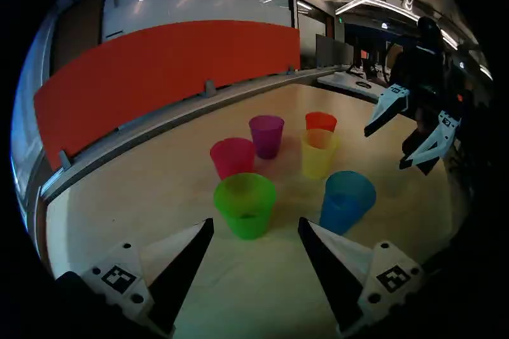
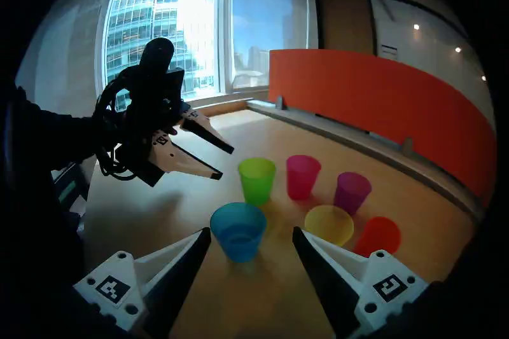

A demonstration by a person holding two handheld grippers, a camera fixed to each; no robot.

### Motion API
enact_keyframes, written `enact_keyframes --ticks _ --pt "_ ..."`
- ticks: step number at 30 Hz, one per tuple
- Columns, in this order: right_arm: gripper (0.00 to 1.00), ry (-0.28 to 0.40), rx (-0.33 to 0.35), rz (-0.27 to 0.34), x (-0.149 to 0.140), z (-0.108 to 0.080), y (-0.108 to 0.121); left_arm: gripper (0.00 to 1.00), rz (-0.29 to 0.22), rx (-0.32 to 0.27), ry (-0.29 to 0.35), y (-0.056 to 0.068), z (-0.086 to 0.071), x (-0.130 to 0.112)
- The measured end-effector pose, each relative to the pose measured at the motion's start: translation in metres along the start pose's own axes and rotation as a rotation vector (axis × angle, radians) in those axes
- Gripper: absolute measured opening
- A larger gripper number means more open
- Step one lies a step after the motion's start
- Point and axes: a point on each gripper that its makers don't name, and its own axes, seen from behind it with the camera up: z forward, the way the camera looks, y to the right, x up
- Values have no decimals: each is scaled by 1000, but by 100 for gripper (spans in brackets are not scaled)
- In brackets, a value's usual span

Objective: Pour water

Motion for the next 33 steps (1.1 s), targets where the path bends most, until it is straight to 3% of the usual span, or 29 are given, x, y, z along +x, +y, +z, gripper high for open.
enact_keyframes --ticks 14,33 --pt "100 -31 28 -11 -10 24 -6 99 1 -15 -63 -11 21 -11" --pt "100 -79 48 -28 -26 46 -9 99 21 -45 -113 -9 45 -13"
